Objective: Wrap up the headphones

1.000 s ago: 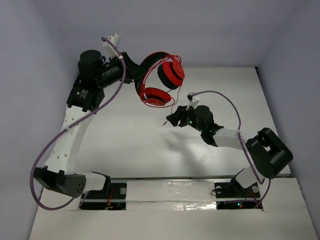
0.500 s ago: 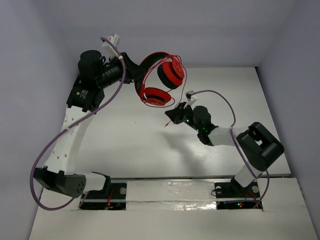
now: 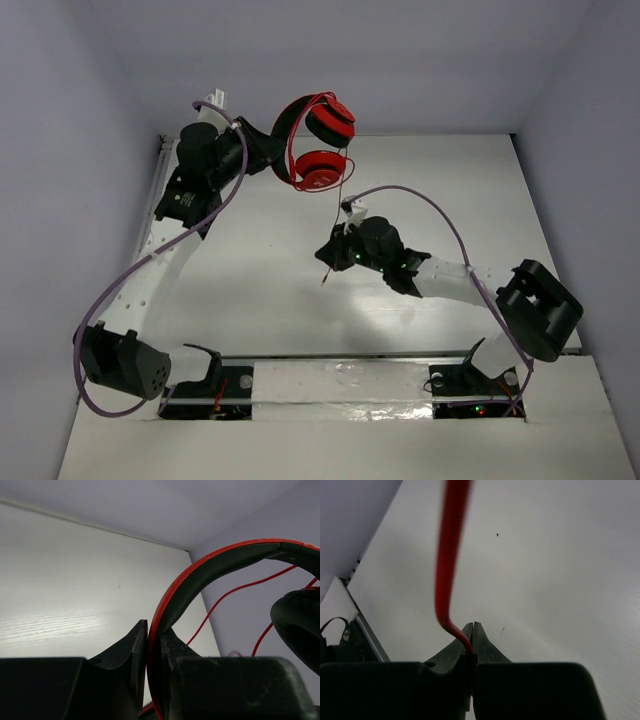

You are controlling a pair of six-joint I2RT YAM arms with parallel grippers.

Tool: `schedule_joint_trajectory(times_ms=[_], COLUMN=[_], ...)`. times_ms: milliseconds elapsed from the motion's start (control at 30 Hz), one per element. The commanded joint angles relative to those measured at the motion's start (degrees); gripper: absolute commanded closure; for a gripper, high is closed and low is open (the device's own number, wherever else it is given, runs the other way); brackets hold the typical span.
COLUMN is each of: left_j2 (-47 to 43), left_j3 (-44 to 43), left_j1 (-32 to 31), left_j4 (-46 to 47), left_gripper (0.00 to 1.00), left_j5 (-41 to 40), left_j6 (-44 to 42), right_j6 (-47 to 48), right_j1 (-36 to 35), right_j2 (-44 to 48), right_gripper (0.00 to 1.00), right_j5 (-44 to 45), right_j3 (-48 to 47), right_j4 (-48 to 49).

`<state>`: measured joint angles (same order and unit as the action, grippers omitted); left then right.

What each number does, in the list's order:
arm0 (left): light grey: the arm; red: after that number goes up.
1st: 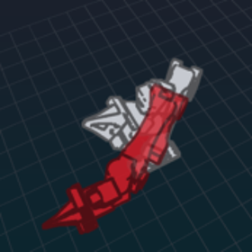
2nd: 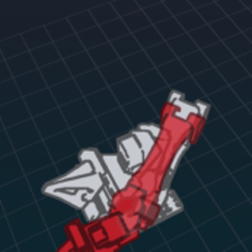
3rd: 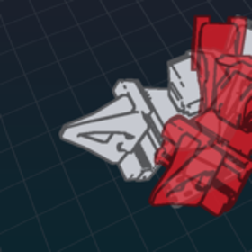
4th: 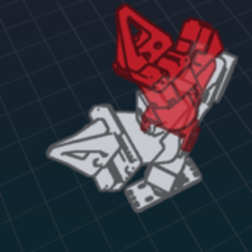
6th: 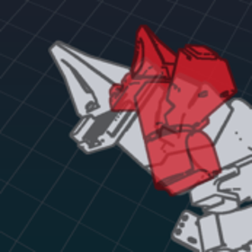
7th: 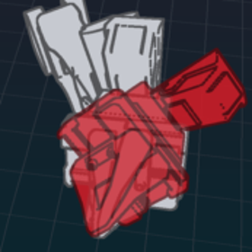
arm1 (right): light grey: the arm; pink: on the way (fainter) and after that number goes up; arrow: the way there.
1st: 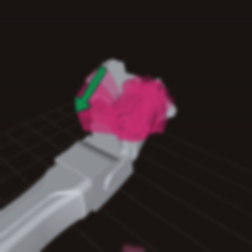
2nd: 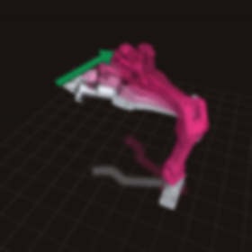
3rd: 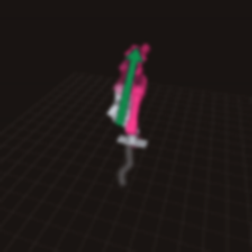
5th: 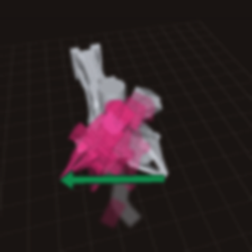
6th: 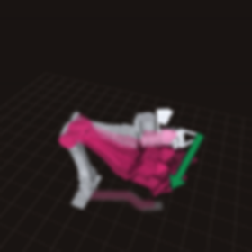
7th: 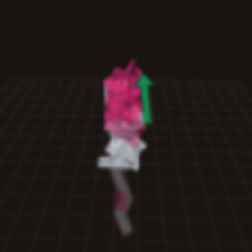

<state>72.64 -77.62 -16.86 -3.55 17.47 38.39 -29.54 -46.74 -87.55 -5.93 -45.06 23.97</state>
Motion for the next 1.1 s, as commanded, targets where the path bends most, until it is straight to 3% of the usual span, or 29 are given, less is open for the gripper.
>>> schedule_joint_trajectory(times_ms=[0, 133, 233, 600, 867, 1067], left_j2=[0.2, 1.2, 1.9, 8.6, 11.6, 8.0], left_j3=[2.5, 5.6, 8.8, 10.0, 13.6, 20.3], left_j1=[0.3, 0.3, -0.3, -9.8, -13.9, -15.7], left_j4=[10.8, 10.6, 12.6, 9.4, 7.3, 7.5], left_gripper=[1.0, 1.0, 1.0, 1.0, 1.0, 1.0], left_j5=[-7.3, -20.0, -24.3, -44.4, -46.2, -43.8], left_j6=[7.0, 4.8, 5.1, -2.8, -8.5, -11.1], right_j6=[3.0, 4.8, 5.6, 7.7, 9.4, 12.2], right_j1=[-1.6, -5.0, -7.0, -13.3, -13.9, -13.9], right_j2=[2.8, 5.4, 5.5, 6.0, 7.9, 7.8], right_gripper=[1.0, 1.0, 1.0, 1.0, 1.0, 1.0], right_j5=[2.8, 3.5, 3.0, 5.2, 9.9, 16.8], right_j3=[-4.2, -9.3, -11.6, -21.6, -29.9, -32.9], right_j4=[-12.3, -26.4, -33.3, -51.4, -61.7, -65.3])
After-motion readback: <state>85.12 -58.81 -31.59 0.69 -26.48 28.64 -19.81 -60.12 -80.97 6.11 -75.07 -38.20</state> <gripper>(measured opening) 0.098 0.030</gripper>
